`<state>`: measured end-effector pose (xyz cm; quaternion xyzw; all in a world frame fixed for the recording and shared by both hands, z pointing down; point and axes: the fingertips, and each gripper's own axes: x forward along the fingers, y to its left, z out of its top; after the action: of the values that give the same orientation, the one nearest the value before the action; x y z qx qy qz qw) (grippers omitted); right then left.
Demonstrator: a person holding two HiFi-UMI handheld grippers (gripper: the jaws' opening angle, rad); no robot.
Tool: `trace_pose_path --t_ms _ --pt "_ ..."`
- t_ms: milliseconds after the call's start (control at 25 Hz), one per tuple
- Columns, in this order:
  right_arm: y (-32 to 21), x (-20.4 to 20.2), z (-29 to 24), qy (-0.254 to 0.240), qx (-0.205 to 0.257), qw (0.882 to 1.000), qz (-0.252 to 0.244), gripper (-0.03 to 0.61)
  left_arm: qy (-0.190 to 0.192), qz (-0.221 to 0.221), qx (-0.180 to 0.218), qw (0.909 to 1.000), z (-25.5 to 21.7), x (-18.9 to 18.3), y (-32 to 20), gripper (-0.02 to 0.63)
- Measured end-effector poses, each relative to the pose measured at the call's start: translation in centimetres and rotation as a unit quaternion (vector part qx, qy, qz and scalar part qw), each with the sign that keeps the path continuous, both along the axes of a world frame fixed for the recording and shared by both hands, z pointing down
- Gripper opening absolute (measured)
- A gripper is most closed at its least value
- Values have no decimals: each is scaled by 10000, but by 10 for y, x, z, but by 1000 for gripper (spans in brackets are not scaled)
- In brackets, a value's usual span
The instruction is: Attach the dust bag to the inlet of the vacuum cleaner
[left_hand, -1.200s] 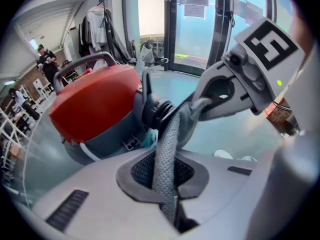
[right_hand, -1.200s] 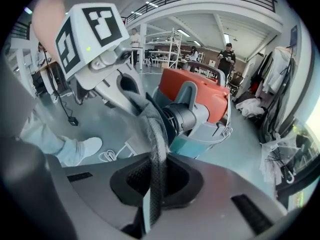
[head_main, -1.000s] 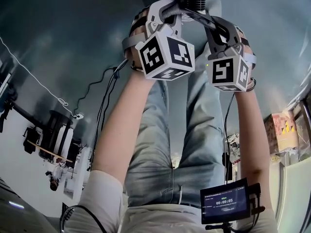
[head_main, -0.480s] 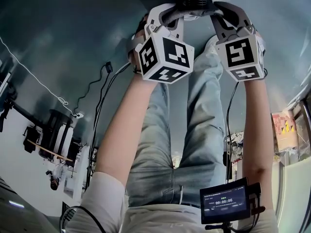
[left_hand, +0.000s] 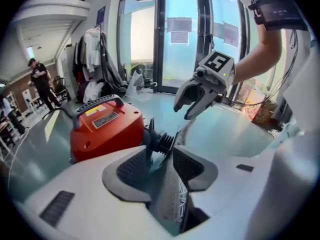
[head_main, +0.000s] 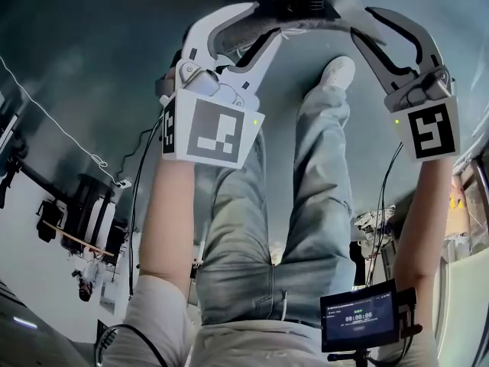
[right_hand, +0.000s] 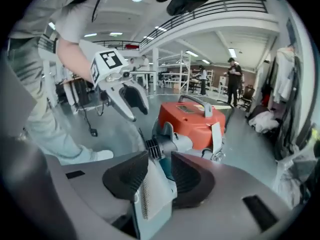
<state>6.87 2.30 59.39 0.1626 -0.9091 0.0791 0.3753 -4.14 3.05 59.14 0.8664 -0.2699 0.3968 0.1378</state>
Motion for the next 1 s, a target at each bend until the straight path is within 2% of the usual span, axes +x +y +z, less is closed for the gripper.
trace_pose_path --t_ms 120,200,240,320,400,640,840,960,1000 --pt "5 -16 19 606 214 9933 -962 149 -482 944 -135 9943 22 12 2 172" --pt "5 -26 23 765 397 9869 -1364 143 -892 1450 74 9854 32 18 0 159" --pt "6 -29 22 823 434 9845 -1488 81 -1037 1627 173 9811 34 20 -1 141" --pt "10 -31 22 936 401 9800 -1712 17 -1183 1900 231 9744 33 23 1 91" --pt "13 -31 21 978 352 9782 -1800 15 -1154 2002 166 9728 29 23 5 49" --pt "12 -29 19 1065 183 9753 -1924 15 -1029 2090 -33 9725 18 21 6 48" --pt "11 -27 18 990 -5 9780 -1836 15 -1450 2602 -225 9543 -3 19 8 48" --pt "9 -27 19 919 58 9791 -1816 17 -1046 2181 -388 9695 -10 22 -3 48" --pt "10 -27 19 925 67 9791 -1812 17 -995 2154 -469 9703 -4 22 -3 48"
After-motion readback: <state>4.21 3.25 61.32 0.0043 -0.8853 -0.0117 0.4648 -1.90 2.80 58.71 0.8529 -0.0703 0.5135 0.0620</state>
